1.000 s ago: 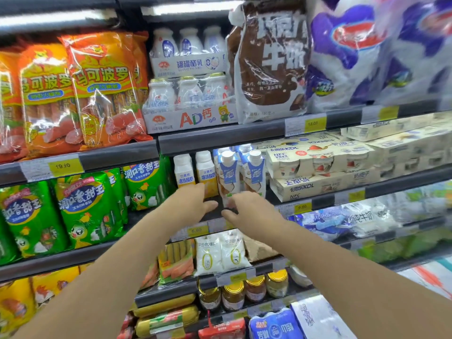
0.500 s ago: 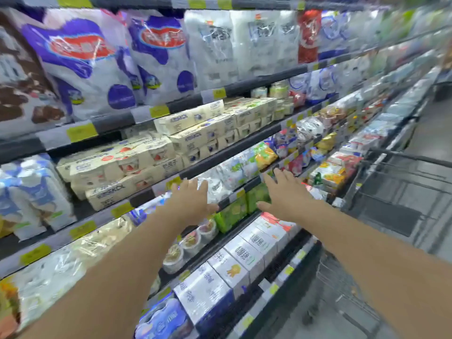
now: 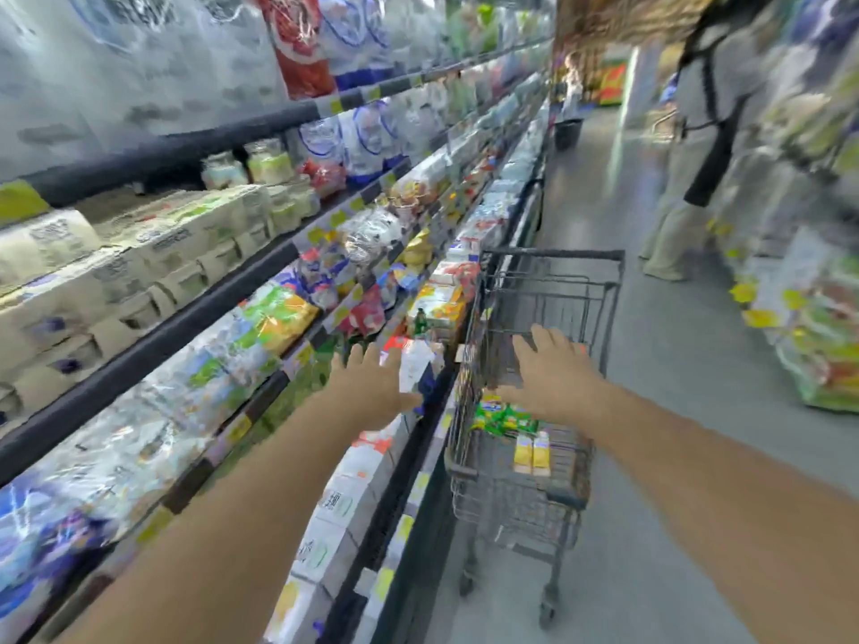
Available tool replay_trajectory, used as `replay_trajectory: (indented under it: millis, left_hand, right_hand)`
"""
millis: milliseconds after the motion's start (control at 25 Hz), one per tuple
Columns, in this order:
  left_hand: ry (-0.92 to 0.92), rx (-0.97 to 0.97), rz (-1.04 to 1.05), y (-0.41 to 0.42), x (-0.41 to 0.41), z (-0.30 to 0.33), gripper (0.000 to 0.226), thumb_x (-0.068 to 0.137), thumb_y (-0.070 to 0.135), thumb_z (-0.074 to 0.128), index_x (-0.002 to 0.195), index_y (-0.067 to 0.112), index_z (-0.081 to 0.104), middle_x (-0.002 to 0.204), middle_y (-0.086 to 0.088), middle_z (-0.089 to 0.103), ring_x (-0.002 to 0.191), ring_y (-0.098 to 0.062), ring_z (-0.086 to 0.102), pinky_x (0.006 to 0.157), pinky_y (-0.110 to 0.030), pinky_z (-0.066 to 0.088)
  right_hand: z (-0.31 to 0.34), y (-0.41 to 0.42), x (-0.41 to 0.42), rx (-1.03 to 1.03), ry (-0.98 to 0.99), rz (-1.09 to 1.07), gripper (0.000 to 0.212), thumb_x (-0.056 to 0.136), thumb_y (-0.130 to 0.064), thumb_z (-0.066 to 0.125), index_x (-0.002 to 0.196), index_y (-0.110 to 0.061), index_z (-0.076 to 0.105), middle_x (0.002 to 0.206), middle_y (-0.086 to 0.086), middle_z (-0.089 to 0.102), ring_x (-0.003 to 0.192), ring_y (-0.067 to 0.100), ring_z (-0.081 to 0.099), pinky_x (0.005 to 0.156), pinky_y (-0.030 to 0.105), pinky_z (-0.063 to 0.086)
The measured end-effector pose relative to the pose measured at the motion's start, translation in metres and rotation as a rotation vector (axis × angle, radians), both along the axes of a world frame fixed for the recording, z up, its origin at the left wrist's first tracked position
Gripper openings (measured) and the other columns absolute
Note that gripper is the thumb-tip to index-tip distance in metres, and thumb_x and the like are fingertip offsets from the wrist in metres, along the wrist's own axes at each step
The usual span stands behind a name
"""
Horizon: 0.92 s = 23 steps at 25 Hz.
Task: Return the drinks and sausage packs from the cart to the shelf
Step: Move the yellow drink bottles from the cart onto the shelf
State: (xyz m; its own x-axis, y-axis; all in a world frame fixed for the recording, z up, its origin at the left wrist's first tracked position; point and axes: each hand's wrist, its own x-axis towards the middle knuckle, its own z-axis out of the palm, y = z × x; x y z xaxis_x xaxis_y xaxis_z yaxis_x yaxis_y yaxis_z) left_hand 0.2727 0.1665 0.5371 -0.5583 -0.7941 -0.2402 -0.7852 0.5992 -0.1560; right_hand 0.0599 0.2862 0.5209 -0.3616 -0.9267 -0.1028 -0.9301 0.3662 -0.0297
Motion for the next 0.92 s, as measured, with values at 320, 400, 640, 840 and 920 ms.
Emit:
replay_trajectory:
  millis: [320, 400, 640, 840, 920]
  left_hand:
    - [0.035, 0.133, -0.290, -0.103, -0.144, -0.057, 0.088, 0.093, 0.064, 0.038, 0.158, 0.014, 0.005, 0.164, -0.018, 0.005, 0.151, -0.038, 0.003, 0.120, -0.058, 0.005]
    - [0.024, 0.164, -0.338, -0.120, -0.172, -0.069, 0.089, 0.093, 0.065, 0.036, 0.158, 0.015, 0.004, 0.164, -0.018, 0.005, 0.151, -0.038, 0.004, 0.120, -0.057, 0.006]
    - [-0.020, 0.237, -0.425, -0.147, -0.247, -0.114, 0.085, 0.094, 0.063, 0.036, 0.158, 0.015, 0.006, 0.163, -0.017, 0.011, 0.150, -0.036, 0.009, 0.120, -0.056, 0.010]
    - [-0.079, 0.307, -0.404, -0.149, -0.297, -0.184, 0.086, 0.093, 0.063, 0.040, 0.157, 0.014, 0.010, 0.162, -0.017, 0.015, 0.150, -0.036, 0.012, 0.120, -0.056, 0.012]
    - [-0.118, 0.371, -0.351, -0.149, -0.313, -0.218, 0.084, 0.094, 0.062, 0.040, 0.156, 0.013, 0.013, 0.162, -0.018, 0.016, 0.150, -0.036, 0.014, 0.120, -0.056, 0.013]
  right_hand:
    - [-0.045, -0.063, -0.095, 0.073, -0.056, -0.276, 0.082, 0.092, -0.059, 0.045, 0.155, -0.013, 0.019, 0.160, 0.016, 0.020, 0.147, 0.034, 0.018, 0.119, 0.048, 0.020]
    - [-0.053, -0.071, -0.107, 0.086, -0.094, -0.312, 0.073, 0.093, -0.054, 0.047, 0.150, -0.014, 0.028, 0.154, 0.017, 0.028, 0.143, 0.034, 0.026, 0.116, 0.047, 0.025]
    - [-0.090, -0.085, -0.165, 0.125, -0.165, -0.432, 0.068, 0.094, -0.053, 0.048, 0.148, -0.015, 0.032, 0.149, 0.015, 0.037, 0.137, 0.033, 0.035, 0.114, 0.048, 0.031]
    - [-0.153, -0.110, -0.214, 0.180, -0.316, -0.411, 0.072, 0.097, -0.048, 0.048, 0.154, -0.010, 0.023, 0.151, 0.014, 0.038, 0.137, 0.031, 0.040, 0.114, 0.045, 0.035]
    - [-0.187, -0.126, -0.233, 0.191, -0.431, -0.395, 0.066, 0.097, -0.045, 0.050, 0.149, -0.010, 0.031, 0.143, 0.013, 0.046, 0.128, 0.029, 0.048, 0.108, 0.043, 0.042]
